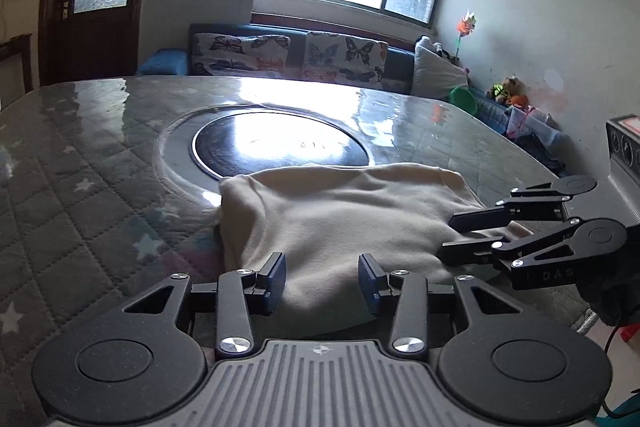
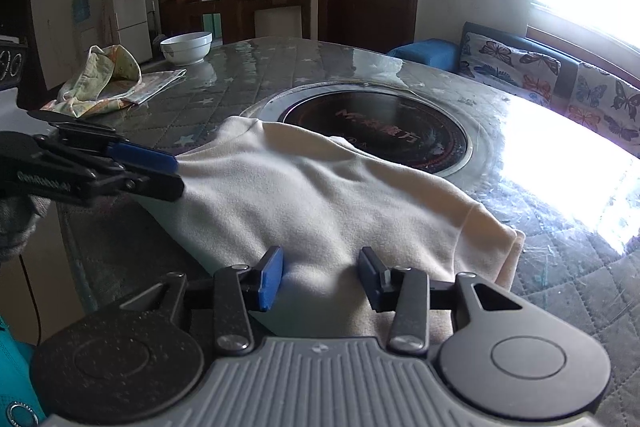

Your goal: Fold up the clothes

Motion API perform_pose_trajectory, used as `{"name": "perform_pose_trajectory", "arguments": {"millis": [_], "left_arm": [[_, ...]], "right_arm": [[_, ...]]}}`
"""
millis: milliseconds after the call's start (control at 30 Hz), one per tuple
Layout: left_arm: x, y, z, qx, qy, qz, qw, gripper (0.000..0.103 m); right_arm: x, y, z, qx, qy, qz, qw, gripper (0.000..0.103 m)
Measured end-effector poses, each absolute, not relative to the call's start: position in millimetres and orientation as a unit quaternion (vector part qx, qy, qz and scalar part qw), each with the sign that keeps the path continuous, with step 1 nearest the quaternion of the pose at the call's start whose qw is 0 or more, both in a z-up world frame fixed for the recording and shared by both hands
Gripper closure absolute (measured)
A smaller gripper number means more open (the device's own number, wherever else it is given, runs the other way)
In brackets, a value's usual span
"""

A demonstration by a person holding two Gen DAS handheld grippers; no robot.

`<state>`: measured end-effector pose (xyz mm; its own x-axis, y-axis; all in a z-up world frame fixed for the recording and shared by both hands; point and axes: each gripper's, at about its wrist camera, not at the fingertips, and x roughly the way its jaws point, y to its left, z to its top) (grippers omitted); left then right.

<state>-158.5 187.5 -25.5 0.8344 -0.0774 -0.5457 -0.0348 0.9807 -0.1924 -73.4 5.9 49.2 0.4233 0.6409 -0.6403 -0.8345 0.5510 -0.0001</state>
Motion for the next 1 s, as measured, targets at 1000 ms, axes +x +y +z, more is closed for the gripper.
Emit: {"name": "perform_pose_trajectory", "arguments": {"millis": [1000], "left_arm": [[-87.9, 199.1, -23.6, -0.097, 0.323, -0.009, 0.941, 0.057]], "right_arm": [[-19.2, 30.4, 51.6, -0.142, 0.321, 0.423, 0.835, 0.056]]}}
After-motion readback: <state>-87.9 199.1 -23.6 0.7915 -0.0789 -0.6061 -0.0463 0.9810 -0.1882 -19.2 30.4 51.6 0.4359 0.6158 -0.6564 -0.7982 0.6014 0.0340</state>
